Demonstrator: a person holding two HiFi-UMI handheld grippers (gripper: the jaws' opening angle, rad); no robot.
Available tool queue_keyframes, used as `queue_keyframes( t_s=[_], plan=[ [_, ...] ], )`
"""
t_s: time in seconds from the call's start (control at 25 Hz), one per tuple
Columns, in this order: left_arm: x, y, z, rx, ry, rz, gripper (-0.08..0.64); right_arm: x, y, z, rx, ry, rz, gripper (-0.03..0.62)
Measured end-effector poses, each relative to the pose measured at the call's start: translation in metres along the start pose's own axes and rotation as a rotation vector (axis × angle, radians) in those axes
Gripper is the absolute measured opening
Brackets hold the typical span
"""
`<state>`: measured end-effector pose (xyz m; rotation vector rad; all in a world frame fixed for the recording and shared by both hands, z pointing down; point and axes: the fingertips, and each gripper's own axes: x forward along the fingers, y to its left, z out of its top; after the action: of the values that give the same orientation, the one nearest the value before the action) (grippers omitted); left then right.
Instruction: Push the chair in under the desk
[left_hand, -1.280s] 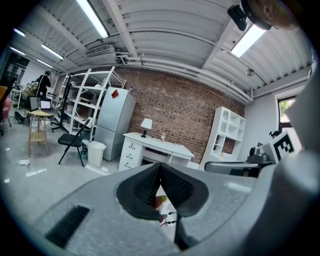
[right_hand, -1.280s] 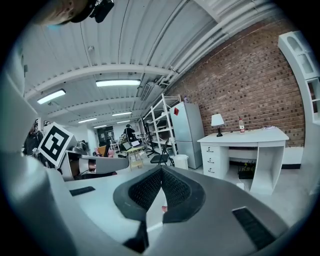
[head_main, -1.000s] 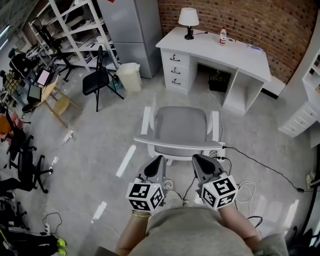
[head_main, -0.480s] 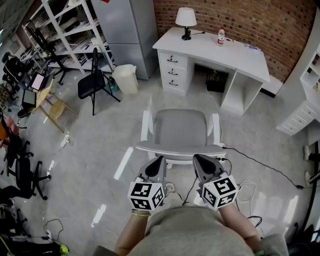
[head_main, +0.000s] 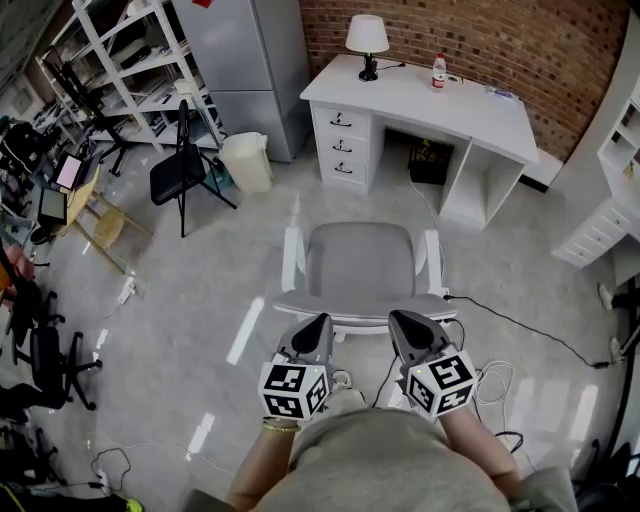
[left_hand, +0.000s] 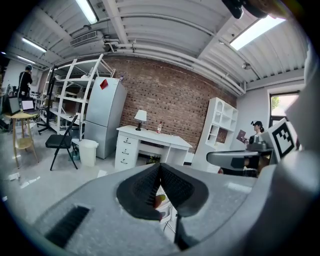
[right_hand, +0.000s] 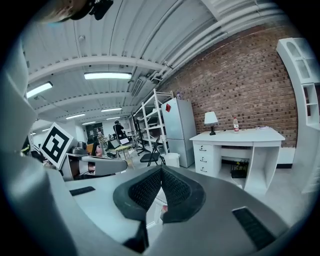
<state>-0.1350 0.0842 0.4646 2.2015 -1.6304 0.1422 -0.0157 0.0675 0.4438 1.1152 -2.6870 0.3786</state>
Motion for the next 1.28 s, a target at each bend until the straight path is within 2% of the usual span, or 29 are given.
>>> queue_keyframes(
  t_s=[0.28, 0.52, 0.92, 1.12, 1.16, 1.24, 1.28],
  plan=[
    [0.015, 0.009, 0.001, 0.036, 0.034, -0.036, 0.009, 0.013, -0.007, -0.001, -0.003, 0.017, -0.021, 0.008],
    [0.028, 0.011, -0.007, 0.089, 0.110, -0.079, 0.009, 0.018, -0.017, -0.008, -0.018, 0.066, -0.034, 0.008],
    [0.042, 0.006, -0.026, 0.160, 0.205, -0.160, 0.011, 0.020, -0.028, -0.027, -0.118, 0.167, -0.034, 0.009],
    [0.047, 0.000, -0.035, 0.215, 0.271, -0.218, 0.097, 0.020, -0.035, -0.032, -0.175, 0.224, -0.011, 0.012],
    [0.048, -0.002, -0.037, 0.231, 0.285, -0.231, 0.111, 0.021, -0.035, -0.034, -0.182, 0.240, 0.002, 0.023],
    [0.050, -0.007, -0.044, 0.269, 0.325, -0.271, 0.138, 0.021, -0.035, -0.040, -0.206, 0.281, 0.037, 0.106],
    [0.051, -0.011, -0.048, 0.291, 0.347, -0.298, 0.149, 0.021, -0.034, -0.043, -0.227, 0.303, 0.052, 0.124]
  ],
)
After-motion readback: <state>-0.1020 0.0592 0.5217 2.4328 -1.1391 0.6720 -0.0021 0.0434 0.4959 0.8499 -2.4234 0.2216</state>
